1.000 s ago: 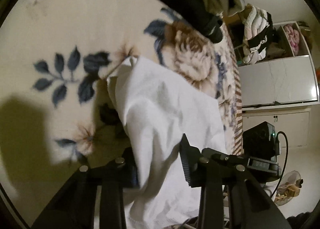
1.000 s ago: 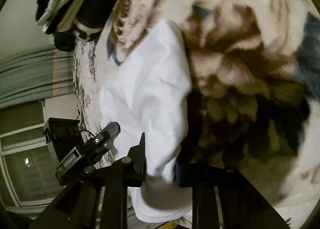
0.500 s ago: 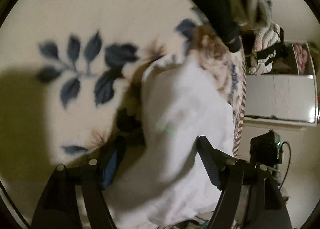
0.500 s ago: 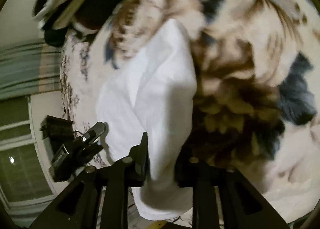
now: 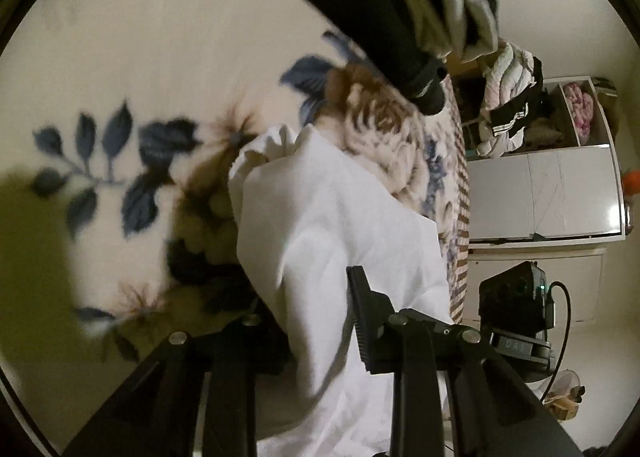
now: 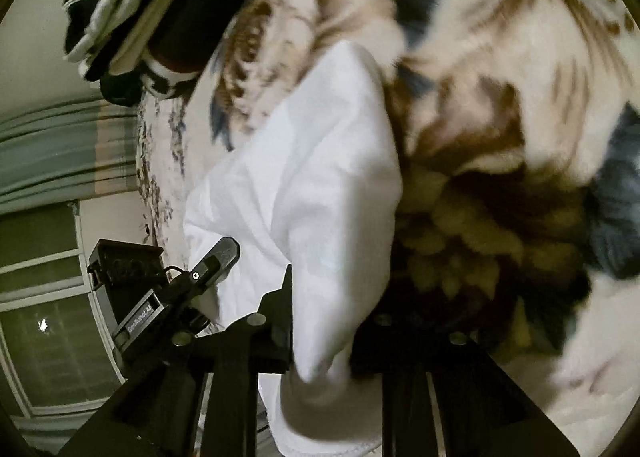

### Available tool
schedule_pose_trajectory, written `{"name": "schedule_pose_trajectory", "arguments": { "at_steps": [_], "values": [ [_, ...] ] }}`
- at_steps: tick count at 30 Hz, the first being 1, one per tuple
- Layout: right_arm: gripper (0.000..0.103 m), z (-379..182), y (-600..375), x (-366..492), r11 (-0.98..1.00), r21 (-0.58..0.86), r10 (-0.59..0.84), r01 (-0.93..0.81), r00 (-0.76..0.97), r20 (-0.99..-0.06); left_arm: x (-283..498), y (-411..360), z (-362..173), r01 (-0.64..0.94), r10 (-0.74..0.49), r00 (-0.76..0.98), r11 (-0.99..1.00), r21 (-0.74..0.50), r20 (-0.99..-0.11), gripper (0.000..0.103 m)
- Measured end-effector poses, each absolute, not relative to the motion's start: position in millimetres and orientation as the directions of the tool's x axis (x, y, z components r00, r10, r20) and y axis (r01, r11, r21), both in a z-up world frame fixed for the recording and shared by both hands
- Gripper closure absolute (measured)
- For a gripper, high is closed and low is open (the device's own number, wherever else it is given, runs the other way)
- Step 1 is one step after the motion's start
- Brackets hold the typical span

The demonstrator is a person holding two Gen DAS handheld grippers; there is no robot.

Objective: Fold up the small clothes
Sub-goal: 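Grasp the folded white shirt with both grippers and lift it, then carry the shirt and lower it onto the dark striped garment, opening both grippers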

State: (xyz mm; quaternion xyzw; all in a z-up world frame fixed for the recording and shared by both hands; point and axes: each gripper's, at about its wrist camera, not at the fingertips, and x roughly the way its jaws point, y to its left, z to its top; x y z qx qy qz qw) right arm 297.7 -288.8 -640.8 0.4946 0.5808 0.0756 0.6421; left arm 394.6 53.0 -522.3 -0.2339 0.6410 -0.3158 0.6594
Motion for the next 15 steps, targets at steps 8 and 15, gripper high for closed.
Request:
{"name": "schedule_pose_trajectory", "arguments": {
  "at_steps": [8,15],
  "values": [
    [0.084,-571,-296,312,0.535,0.748,0.663,0.393,0.354,-0.66,407,55,-448,0.126,-0.752,0.066,0.658,-0.742,-0.656,0.083],
    [0.084,-462,-318,365,0.548,0.788,0.665,0.282,0.424,-0.614,475,32,-334,0.212,-0.757,0.172,0.653,-0.727,-0.63,0.082]
  ]
}}
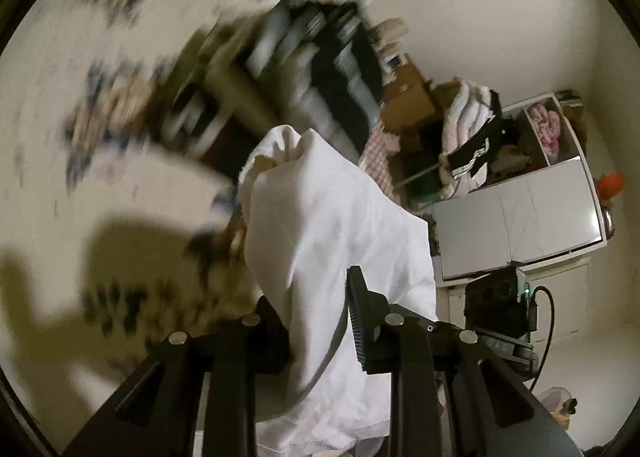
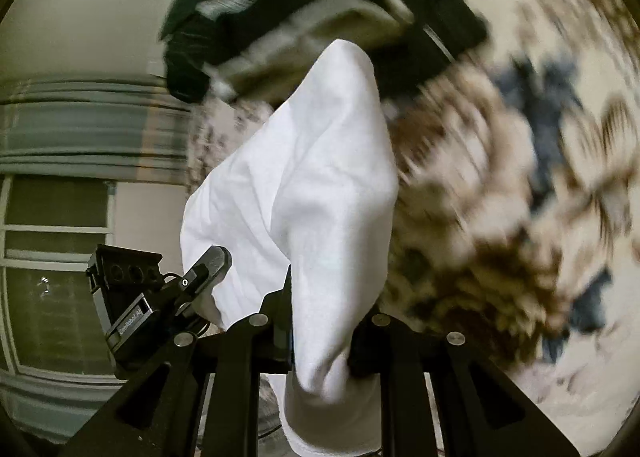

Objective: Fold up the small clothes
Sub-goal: 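Carry the shirt and lower it onto the dark striped garment, opening both grippers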

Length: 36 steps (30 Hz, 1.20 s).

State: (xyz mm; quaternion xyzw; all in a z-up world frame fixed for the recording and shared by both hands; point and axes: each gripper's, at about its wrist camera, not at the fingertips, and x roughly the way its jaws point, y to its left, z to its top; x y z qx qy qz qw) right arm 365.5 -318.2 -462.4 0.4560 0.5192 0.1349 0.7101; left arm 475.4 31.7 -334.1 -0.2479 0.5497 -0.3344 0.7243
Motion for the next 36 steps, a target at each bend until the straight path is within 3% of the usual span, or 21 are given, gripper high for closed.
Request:
{"name": "schedule_pose_trajectory", "arguments": {
  "at_steps": [5,9,14,18,21,23,25,28,30,32,36],
  "values": [
    [0.084,-387,-328,450,0.563,0.8,0.648,0.205,0.492,-0.582,551,6,-264,0.284,-0.758,0.248,0.652,-0.703,-0.603,0.082],
    [0.084,-346,-346,531,0.575,0.804,0.634,0.152,0.539,-0.555,627,-20,-238,0.31,-0.75,0.286,0.661,-0.683,-0.596,0.082],
    [0.084,-346,-369,632,0.601,0.782,0.594,0.167,0.561,-0.576,709,-59,-275,0.322,-0.675,0.264,0.735,-0.596,-0.689,0.079],
    [0.084,-393,-380,678,0.644,0.728,0.556,0.237,0.509,-0.657,737,-79,-338,0.289,-0.574,0.217,0.811,-0.509,-0.79,0.074],
    [0.069,-421,-382,692,0.665,0.684,0.518,0.3,0.475,-0.711,740,-74,-346,0.26,-0.598,0.22,0.798,-0.544,-0.771,0.068],
    [0.039,-420,-382,693,0.695,0.651,0.48,0.305,0.478,-0.736,735,-74,-337,0.285,-0.583,0.245,0.807,-0.517,-0.775,0.066],
    [0.025,-413,-382,691,0.734,0.609,0.429,0.301,0.489,-0.76,731,-76,-327,0.293,-0.521,0.276,0.846,-0.445,-0.808,0.04],
    [0.017,-404,-380,687,0.773,0.556,0.365,0.307,0.501,-0.785,719,-79,-318,0.304,-0.432,0.33,0.89,-0.339,-0.839,0.02],
    [0.01,-398,-376,681,0.803,0.508,0.315,0.312,0.501,-0.806,714,-81,-313,0.298,-0.351,0.373,0.922,-0.248,-0.859,0.013],
    [0.001,-382,-370,671,0.852,0.415,0.214,0.319,0.512,-0.832,703,-82,-303,0.3,-0.287,0.429,0.939,-0.165,-0.856,0.012],
    [0.001,-357,-355,646,0.921,0.217,0.022,0.324,0.513,-0.858,674,-77,-289,0.301,-0.219,0.481,0.951,-0.074,-0.849,0.006]
  ]
}}
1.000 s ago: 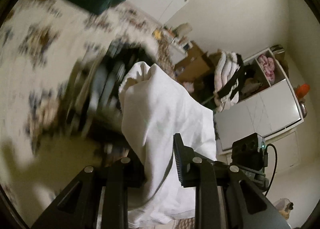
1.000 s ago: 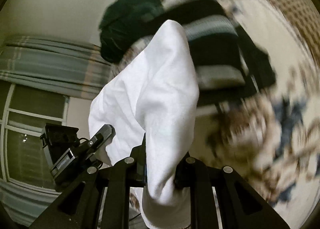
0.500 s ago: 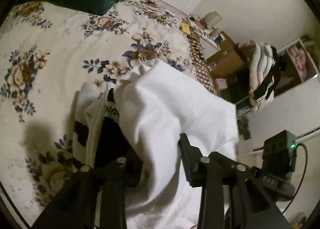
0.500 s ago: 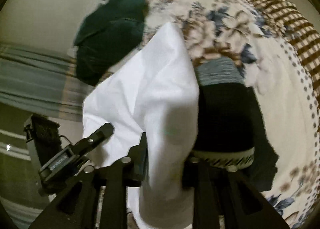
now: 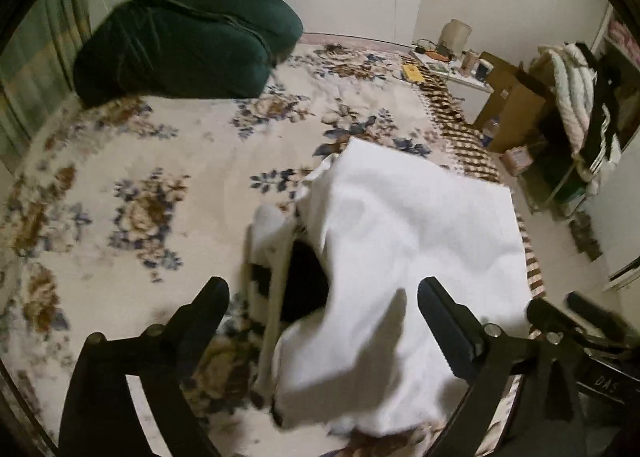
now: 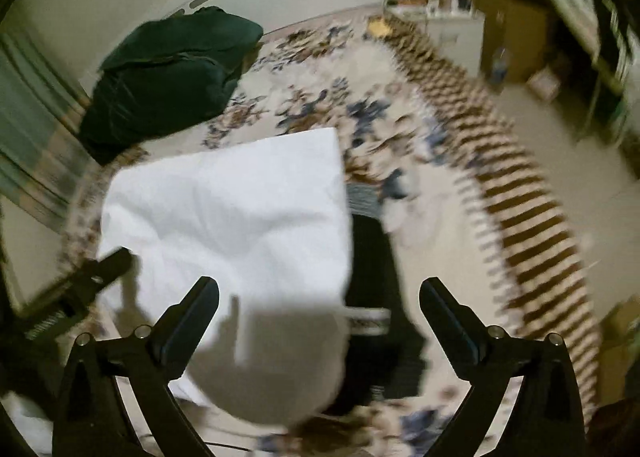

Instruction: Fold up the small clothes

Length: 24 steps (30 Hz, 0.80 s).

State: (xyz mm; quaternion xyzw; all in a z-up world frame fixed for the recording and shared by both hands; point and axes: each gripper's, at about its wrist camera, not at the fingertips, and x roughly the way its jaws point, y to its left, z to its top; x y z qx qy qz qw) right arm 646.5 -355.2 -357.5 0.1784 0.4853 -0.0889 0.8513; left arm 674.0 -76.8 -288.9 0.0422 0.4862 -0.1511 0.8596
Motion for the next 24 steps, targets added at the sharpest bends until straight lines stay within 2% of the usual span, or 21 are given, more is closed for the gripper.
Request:
{"name": "schedule_pose_trajectory", "arguments": {
  "at_steps": [3,7,24],
  "values": [
    [0.001,-344,-348,623,0.932,0.121,-0.076,0.341,0.512,-0.856,649,-70,-279,0.295,-0.18,0.504,0.955,-0.028,-0.845,0.006],
    [0.001,-315,-338,583,0.935,0.074,-0.13,0.348,0.529,-0.839,614,-62,-259,0.282,-0.148,0.53,0.959,0.009,-0.835,0.006],
    [0.001,-137,-274,389,0.941,0.03,-0.213,0.337,0.66,-0.721,464,-33,-116,0.295,-0.202,0.665,0.956,0.004,-0.719,0.006]
  ]
}}
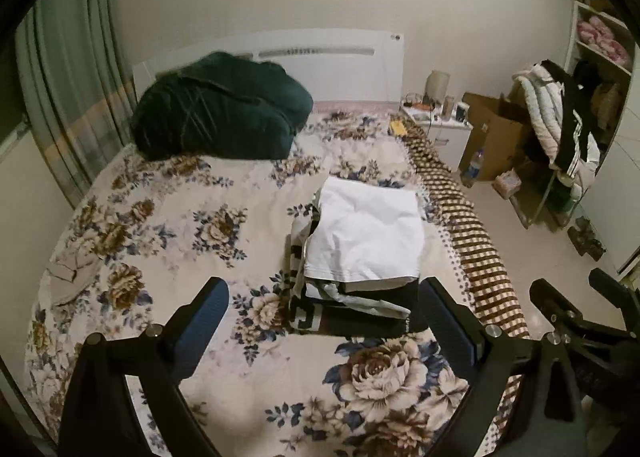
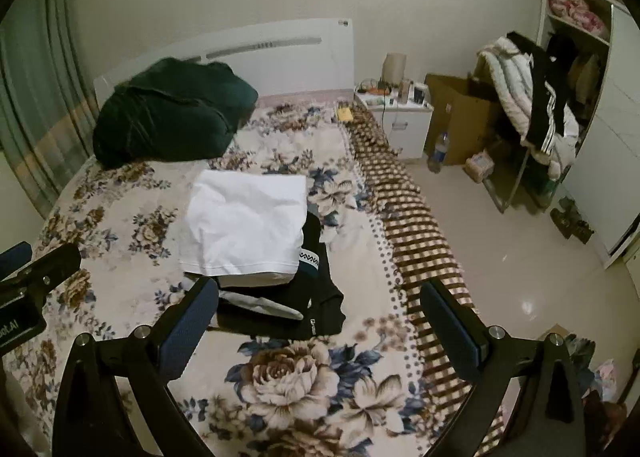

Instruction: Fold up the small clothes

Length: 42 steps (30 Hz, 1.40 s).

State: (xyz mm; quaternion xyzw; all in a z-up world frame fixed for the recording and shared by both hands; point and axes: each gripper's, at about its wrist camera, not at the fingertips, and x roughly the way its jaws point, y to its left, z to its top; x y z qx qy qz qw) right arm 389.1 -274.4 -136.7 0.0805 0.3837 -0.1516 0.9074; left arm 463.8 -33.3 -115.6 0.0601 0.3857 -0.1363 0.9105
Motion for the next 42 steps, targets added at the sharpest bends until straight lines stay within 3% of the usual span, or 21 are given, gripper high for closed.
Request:
{"name": "schedule_pose_trajectory", "arguments": {
  "at_steps": [9,19,23,25,42],
  "values": [
    [0.001,-35,-241,286,0.95,0.034,-0.217,0.31,0.736,-0.642,383,-14,-56,0.289,-0.199,0.714,0.957,0.024,-0.671,0.006],
    [0.001,40,-213,196,0.961,0.012,-0.215,0.275,0.775,-0.595,325,-1,-19,0.269,-0.183,0.754,0.962,0.042,-0.63,0.006],
    [0.0,58,-207,177,0.964,0.012,-0.207,0.265,0.781,-0.589,311,4,-13,0.254,-0.184,0.761,0.967,0.025,-0.622,0.006],
    [0.0,64,-205,172,0.967,0.012,-0.201,0.256,0.787,-0.584,307,5,-12,0.248,-0.184,0.759,0.969,0.016,-0.624,0.0],
    [0.0,82,-203,153,0.972,0.006,-0.186,0.236,0.782,-0.594,286,7,-7,0.211,-0.141,0.777,0.977,0.043,-0.614,0.0]
  ]
}}
